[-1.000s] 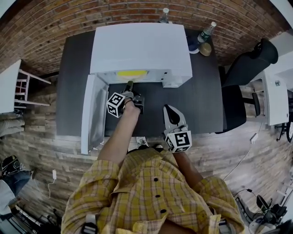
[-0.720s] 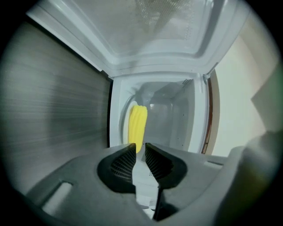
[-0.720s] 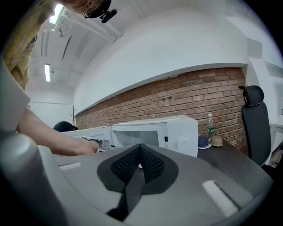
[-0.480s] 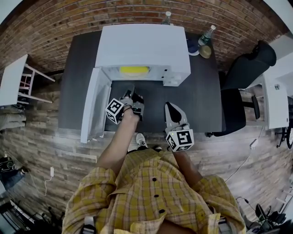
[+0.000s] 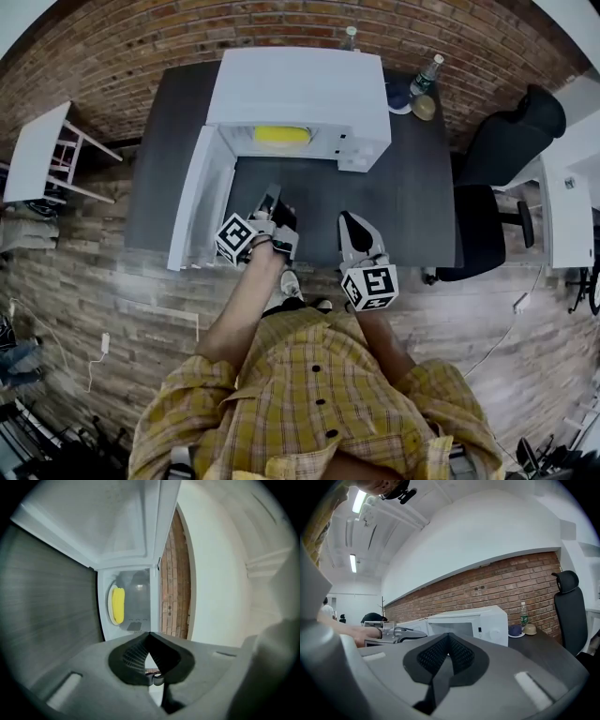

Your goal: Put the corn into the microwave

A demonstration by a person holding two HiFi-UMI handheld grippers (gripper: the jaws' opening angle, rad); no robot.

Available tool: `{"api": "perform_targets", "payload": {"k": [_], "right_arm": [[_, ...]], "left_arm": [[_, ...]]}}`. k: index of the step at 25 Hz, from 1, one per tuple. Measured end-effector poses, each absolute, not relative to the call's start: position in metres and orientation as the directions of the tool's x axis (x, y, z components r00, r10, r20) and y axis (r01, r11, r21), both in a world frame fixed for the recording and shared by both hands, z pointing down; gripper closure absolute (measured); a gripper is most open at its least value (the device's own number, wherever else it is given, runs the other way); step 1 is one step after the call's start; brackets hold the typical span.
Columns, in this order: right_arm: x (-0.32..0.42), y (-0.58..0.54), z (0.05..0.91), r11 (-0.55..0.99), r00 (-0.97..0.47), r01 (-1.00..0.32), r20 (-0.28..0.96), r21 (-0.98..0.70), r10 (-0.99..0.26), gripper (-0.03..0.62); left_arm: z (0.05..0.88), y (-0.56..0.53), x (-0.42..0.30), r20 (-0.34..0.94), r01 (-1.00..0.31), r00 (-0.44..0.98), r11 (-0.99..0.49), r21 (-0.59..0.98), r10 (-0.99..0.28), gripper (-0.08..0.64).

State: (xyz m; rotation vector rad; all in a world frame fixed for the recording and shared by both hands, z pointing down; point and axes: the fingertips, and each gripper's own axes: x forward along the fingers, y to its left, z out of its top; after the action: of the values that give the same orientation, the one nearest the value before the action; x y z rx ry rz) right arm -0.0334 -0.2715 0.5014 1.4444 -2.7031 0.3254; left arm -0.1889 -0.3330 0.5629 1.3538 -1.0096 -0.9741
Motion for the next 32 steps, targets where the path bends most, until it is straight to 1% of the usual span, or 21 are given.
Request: {"api": "perform_targets", "payload": {"k": [3, 6, 9, 13, 18, 27, 32], "right_arm": [[-0.035, -0.262, 0.5, 0.549, -0.57, -0.82, 0.153, -0.159, -0.807, 0.589], [-0.037, -0.253, 0.496, 0.56, -0.58, -0.813, 0.149, -0.159, -0.801, 0.589], [-0.039, -0.247, 0.492, 0.57, -0.591, -0.805, 0.141, -0.162, -0.794, 0.589], [-0.04, -0.236, 0.49, 0.582, -0.602, -0.797, 0.135, -0.163, -0.787, 0.589], [-0.039, -0.226, 0.481, 0.592, -0.609, -0.792, 0.115, -0.153, -0.785, 0.589], [-0.03, -0.215, 0.467, 0.594, -0.608, -0.79, 0.072, -0.151, -0.791, 0.59], [-0.03, -0.211, 0.467, 0.6, -0.614, -0.786, 0.068, -0.147, -0.787, 0.59]], "left_arm": [[0.552, -0.315, -0.189, -0.006, -0.093, 0.299, -0.036, 0.995, -0.954, 0.565], [0.533, -0.299, -0.187, -0.058, -0.137, 0.314, -0.105, 0.985, -0.948, 0.565], [0.524, -0.284, -0.183, -0.043, -0.277, 0.352, -0.149, 0.949, -0.935, 0.565], [0.512, -0.264, -0.177, -0.033, -0.459, 0.39, -0.225, 0.859, -0.92, 0.565], [0.489, -0.242, -0.167, -0.035, -0.622, 0.411, -0.308, 0.72, -0.911, 0.565], [0.47, -0.216, -0.151, -0.022, -0.793, 0.436, -0.395, 0.464, -0.9, 0.565], [0.465, -0.203, -0.146, -0.007, -0.847, 0.44, -0.418, 0.328, -0.898, 0.565]]}}
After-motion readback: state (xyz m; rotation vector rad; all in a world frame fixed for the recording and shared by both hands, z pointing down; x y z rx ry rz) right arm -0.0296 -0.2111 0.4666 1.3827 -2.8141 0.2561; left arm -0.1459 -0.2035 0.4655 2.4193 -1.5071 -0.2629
